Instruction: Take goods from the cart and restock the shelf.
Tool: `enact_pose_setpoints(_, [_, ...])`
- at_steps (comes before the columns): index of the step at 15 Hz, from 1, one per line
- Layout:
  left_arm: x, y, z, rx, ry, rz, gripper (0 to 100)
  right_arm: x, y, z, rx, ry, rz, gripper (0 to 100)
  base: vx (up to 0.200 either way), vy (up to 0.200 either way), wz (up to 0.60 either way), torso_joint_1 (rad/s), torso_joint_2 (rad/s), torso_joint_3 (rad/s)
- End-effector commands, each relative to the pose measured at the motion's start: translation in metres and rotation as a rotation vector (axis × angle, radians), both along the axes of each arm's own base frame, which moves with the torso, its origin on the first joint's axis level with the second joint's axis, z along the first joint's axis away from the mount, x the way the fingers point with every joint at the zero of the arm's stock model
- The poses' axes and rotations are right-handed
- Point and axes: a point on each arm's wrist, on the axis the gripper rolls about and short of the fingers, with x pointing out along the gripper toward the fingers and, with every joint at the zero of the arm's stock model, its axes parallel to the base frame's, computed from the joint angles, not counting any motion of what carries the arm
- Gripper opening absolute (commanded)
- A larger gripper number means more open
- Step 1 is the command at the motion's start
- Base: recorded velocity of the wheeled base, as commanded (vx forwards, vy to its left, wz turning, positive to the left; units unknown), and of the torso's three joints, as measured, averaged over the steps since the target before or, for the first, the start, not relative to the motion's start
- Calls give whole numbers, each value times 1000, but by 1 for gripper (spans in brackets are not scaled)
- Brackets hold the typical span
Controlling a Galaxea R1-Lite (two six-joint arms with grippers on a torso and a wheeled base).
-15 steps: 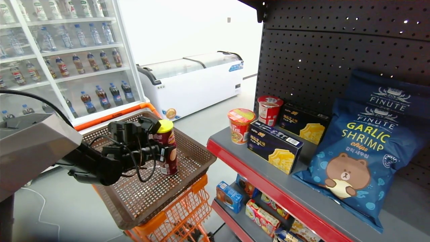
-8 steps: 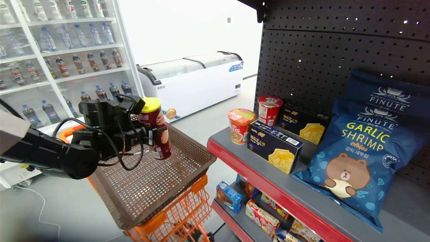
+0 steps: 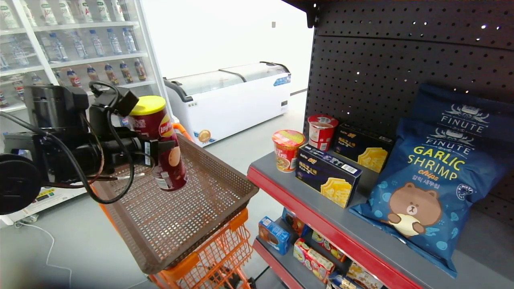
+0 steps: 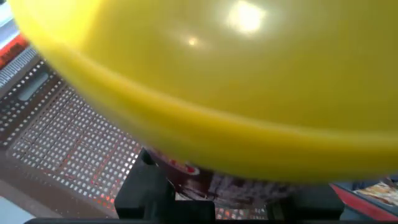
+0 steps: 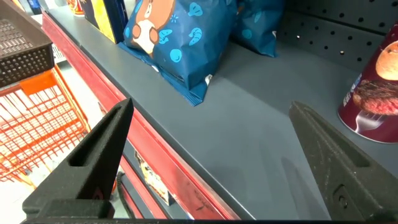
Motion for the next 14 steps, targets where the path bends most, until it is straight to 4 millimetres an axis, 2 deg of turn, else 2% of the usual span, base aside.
enact_pose_setpoints(1, [-45, 1, 34, -48, -56, -66, 0, 0, 0, 0, 0, -1, 1, 100, 0, 0, 0, 0, 0, 0])
enact_pose_setpoints(3, [-83, -2, 44, -78, 15, -197, 0, 0, 0, 0, 0, -1, 1, 100, 0, 0, 0, 0, 0, 0])
enact_pose_setpoints(4, [-93, -1, 47, -86, 11, -230, 0, 0, 0, 0, 0, -1, 1, 100, 0, 0, 0, 0, 0, 0])
enact_pose_setpoints(6, [-104, -8, 40, -71, -16, -273, 0, 0, 0, 0, 0, -1, 1, 100, 0, 0, 0, 0, 0, 0])
enact_pose_setpoints(9, [-121, -7, 29, -47, -57, -309, 0, 0, 0, 0, 0, -2, 1, 100, 0, 0, 0, 0, 0, 0])
enact_pose_setpoints(12, [-137, -9, 27, -110, -10, -507, 0, 0, 0, 0, 0, -1, 1, 100, 0, 0, 0, 0, 0, 0])
enact_pose_setpoints(14, [-144, -12, 24, -121, 18, -563, 0, 0, 0, 0, 0, -1, 1, 100, 0, 0, 0, 0, 0, 0])
